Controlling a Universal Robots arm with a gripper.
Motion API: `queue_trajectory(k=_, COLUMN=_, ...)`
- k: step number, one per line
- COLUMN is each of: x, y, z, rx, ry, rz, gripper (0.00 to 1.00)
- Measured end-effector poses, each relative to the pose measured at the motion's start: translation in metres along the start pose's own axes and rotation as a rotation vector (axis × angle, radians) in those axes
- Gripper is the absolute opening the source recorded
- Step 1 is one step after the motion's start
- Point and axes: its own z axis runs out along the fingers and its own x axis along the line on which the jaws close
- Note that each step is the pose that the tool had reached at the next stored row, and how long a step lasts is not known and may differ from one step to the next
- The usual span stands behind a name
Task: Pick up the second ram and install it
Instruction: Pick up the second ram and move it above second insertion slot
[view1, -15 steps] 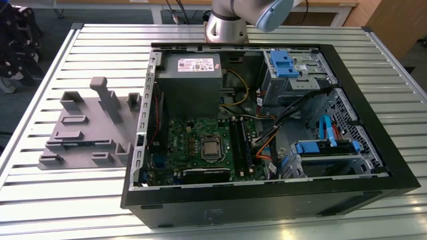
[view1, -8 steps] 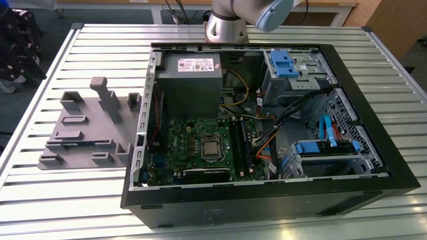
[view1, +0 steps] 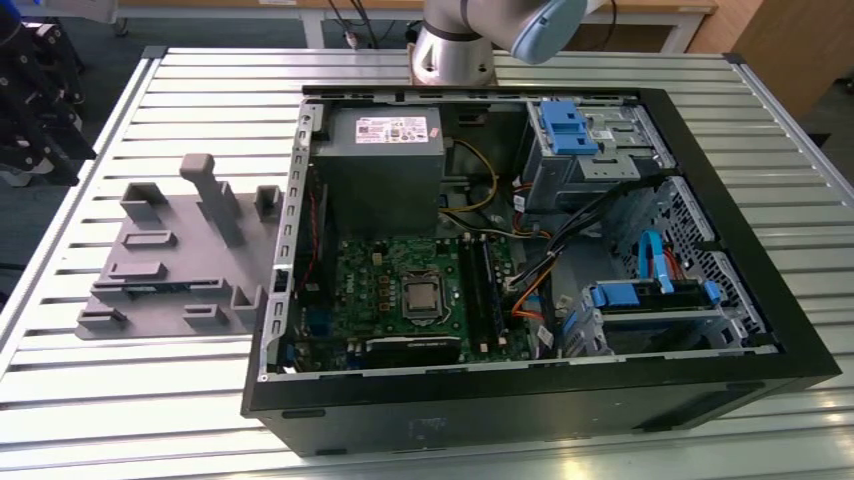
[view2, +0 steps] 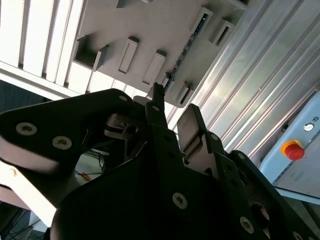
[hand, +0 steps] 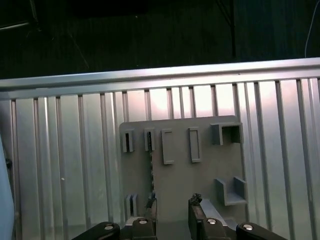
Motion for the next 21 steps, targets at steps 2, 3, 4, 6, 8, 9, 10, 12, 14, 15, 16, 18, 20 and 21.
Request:
queue_trajectory(k=2, x=0.0000, y=0.0001, z=0.0001, rx=0.0001, ry=-0.0001, rz=0.000, gripper=0.38)
queue_trajectory(k=3, x=0.0000, y=0.0001, z=0.0001, rx=0.0001, ry=-0.0003, rz=0.000, gripper=0.38)
queue_trajectory(k=4, x=0.0000, y=0.0001, z=0.0002, rx=0.0002, ry=-0.0005, rz=0.000, gripper=0.38)
queue_trajectory(k=6, x=-0.0001, y=0.0001, z=0.0002, rx=0.0001, ry=-0.0006, rz=0.000, gripper=0.38)
queue_trajectory(k=8, x=-0.0001, y=0.0001, z=0.0002, rx=0.0002, ry=-0.0008, rz=0.000, gripper=0.38)
queue_trajectory(k=9, x=0.0000, y=0.0001, z=0.0002, rx=0.0001, ry=-0.0007, rz=0.000, gripper=0.38)
queue_trajectory(k=10, x=0.0000, y=0.0001, z=0.0004, rx=0.0000, ry=-0.0007, rz=0.000, gripper=0.38)
queue_trajectory(k=12, x=0.0000, y=0.0000, z=0.0010, rx=0.0002, ry=-0.0008, rz=0.000, gripper=0.38)
queue_trajectory(k=14, x=0.0000, y=0.0000, z=0.0018, rx=0.0002, ry=-0.0008, rz=0.000, gripper=0.38)
queue_trajectory(k=15, x=0.0000, y=0.0000, z=0.0024, rx=0.0002, ry=-0.0008, rz=0.000, gripper=0.38)
queue_trajectory(k=16, x=0.0000, y=0.0000, z=0.0031, rx=0.0002, ry=-0.0008, rz=0.000, gripper=0.38)
queue_trajectory(k=18, x=0.0001, y=0.0000, z=0.0045, rx=0.0001, ry=-0.0008, rz=0.000, gripper=0.38)
queue_trajectory(k=20, x=0.0001, y=-0.0001, z=0.0061, rx=0.0001, ry=-0.0008, rz=0.000, gripper=0.38)
queue_trajectory(k=21, x=0.0001, y=-0.0001, z=0.0071, rx=0.0002, ry=-0.0008, rz=0.000, gripper=0.38)
